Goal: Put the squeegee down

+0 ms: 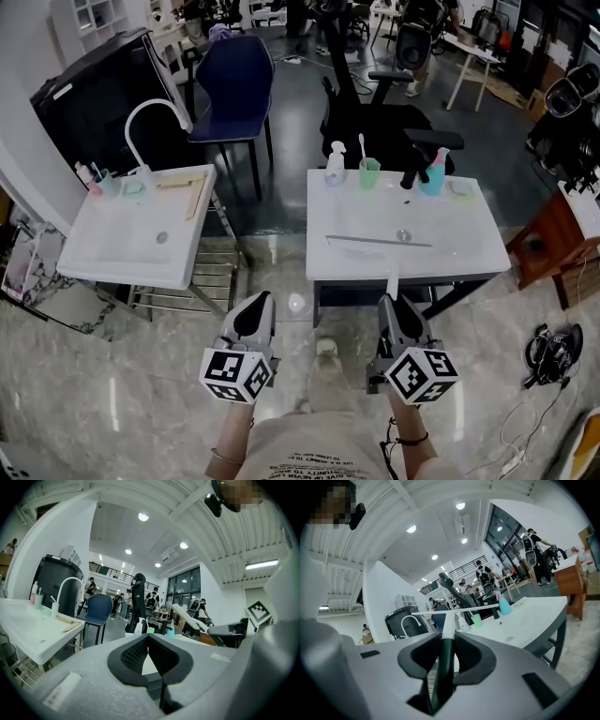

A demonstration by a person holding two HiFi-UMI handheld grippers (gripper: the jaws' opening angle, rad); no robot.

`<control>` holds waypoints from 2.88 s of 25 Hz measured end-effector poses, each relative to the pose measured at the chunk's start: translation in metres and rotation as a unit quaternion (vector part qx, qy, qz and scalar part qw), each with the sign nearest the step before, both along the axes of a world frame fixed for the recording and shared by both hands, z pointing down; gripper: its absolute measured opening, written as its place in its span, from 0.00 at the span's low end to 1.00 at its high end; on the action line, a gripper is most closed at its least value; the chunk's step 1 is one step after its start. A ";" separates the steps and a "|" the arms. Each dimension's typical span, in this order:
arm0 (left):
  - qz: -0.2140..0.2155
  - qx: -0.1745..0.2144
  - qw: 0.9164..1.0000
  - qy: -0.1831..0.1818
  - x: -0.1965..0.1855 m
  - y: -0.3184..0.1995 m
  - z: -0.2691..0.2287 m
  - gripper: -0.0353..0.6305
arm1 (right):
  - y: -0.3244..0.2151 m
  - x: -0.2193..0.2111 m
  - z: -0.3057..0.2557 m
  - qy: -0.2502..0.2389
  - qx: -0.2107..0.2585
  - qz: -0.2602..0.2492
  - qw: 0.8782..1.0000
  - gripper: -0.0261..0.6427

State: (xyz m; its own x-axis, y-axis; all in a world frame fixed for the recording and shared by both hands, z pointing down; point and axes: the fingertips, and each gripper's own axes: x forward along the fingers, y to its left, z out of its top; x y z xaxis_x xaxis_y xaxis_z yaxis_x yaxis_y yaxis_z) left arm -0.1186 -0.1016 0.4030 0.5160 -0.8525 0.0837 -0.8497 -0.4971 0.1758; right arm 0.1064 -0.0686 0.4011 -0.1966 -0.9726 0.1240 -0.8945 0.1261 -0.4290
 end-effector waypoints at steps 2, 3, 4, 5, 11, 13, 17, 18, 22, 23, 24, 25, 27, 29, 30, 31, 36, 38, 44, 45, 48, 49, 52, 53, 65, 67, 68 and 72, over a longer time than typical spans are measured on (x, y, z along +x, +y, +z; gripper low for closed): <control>-0.003 -0.003 1.000 0.001 0.003 -0.015 0.001 0.09 | -0.019 -0.001 0.002 0.000 -0.003 -0.005 1.000 0.18; -0.005 -0.004 1.000 0.002 0.003 -0.023 0.002 0.09 | -0.028 -0.002 0.003 0.000 -0.005 -0.008 1.000 0.18; -0.007 -0.005 1.000 0.003 0.003 -0.032 0.003 0.09 | -0.038 -0.003 0.004 -0.001 -0.006 -0.011 1.000 0.18; -0.008 -0.006 1.000 0.003 0.004 -0.040 0.003 0.09 | -0.048 -0.003 0.005 -0.002 -0.008 -0.013 1.000 0.18; -0.023 -0.017 1.000 0.008 0.010 -0.090 0.004 0.09 | -0.105 -0.001 0.009 0.001 -0.022 -0.033 0.999 0.18; -0.029 -0.021 0.999 0.008 0.013 -0.106 0.005 0.09 | -0.124 0.000 0.012 0.005 -0.027 -0.041 0.999 0.18; -0.044 -0.031 0.999 -0.002 0.017 -0.138 0.014 0.09 | -0.160 0.002 0.024 0.008 -0.044 -0.054 0.997 0.18; -0.047 -0.034 0.998 -0.002 0.018 -0.145 0.016 0.09 | -0.168 0.002 0.027 0.008 -0.048 -0.058 0.997 0.18; -0.057 -0.046 0.997 0.000 0.022 -0.173 0.027 0.09 | -0.201 0.001 0.038 0.016 -0.060 -0.076 0.995 0.18; -0.059 -0.049 0.997 0.002 0.024 -0.179 0.030 0.09 | -0.208 -0.001 0.041 0.016 -0.063 -0.081 0.995 0.18; -0.061 -0.053 0.997 0.002 0.025 -0.185 0.032 0.09 | -0.215 -0.002 0.044 0.016 -0.067 -0.084 0.994 0.18; -0.062 -0.057 0.996 0.002 0.026 -0.190 0.035 0.09 | -0.220 -0.003 0.047 0.015 -0.071 -0.088 0.993 0.18; -0.067 -0.064 0.996 0.003 0.029 -0.200 0.040 0.09 | -0.230 -0.005 0.052 0.014 -0.078 -0.096 0.992 0.18; -0.071 -0.071 0.995 0.005 0.032 -0.208 0.045 0.09 | -0.240 -0.006 0.057 0.014 -0.083 -0.104 0.991 0.18; -0.072 -0.074 0.995 0.006 0.033 -0.212 0.048 0.09 | -0.245 -0.006 0.059 0.014 -0.086 -0.107 0.990 0.18; -0.074 -0.078 0.994 0.006 0.035 -0.216 0.051 0.09 | -0.250 -0.006 0.063 0.015 -0.089 -0.110 0.990 0.18; -0.073 -0.101 0.992 -0.009 0.033 -0.224 0.065 0.09 | -0.260 -0.016 0.082 0.007 -0.116 -0.124 0.985 0.18; -0.075 -0.106 0.991 -0.010 0.033 -0.227 0.069 0.09 | -0.265 -0.018 0.086 0.014 -0.122 -0.131 0.984 0.18; -0.078 -0.130 0.988 -0.011 0.032 -0.233 0.089 0.09 | -0.275 -0.028 0.107 0.030 -0.142 -0.133 0.980 0.18; -0.077 -0.135 0.988 -0.012 0.032 -0.234 0.092 0.09 | -0.276 -0.030 0.110 0.033 -0.145 -0.132 0.980 0.18; -0.071 -0.148 0.986 -0.012 0.032 -0.238 0.101 0.09 | -0.279 -0.038 0.121 0.046 -0.155 -0.129 0.978 0.18; -0.068 -0.153 0.986 -0.012 0.033 -0.238 0.105 0.09 | -0.279 -0.041 0.124 0.050 -0.158 -0.128 0.978 0.18; -0.058 -0.167 0.984 -0.012 0.032 -0.240 0.114 0.09 | -0.284 -0.049 0.133 0.059 -0.164 -0.127 0.976 0.18; -0.055 -0.171 0.984 -0.012 0.031 -0.241 0.117 0.09 | -0.285 -0.051 0.135 0.060 -0.166 -0.126 0.976 0.18; -0.023 -0.198 0.980 -0.009 0.038 -0.248 0.138 0.09 | -0.293 -0.054 0.164 0.091 -0.207 -0.108 0.968 0.18; -0.020 -0.201 0.979 -0.008 0.040 -0.248 0.140 0.09 | -0.292 -0.055 0.168 0.098 -0.212 -0.110 0.966 0.18; -0.018 -0.202 0.979 -0.008 0.041 -0.248 0.141 0.09 | -0.292 -0.055 0.170 0.101 -0.215 -0.111 0.965 0.18; -0.014 -0.207 0.978 -0.007 0.042 -0.249 0.144 0.09 | -0.291 -0.057 0.175 0.111 -0.225 -0.112 0.961 0.18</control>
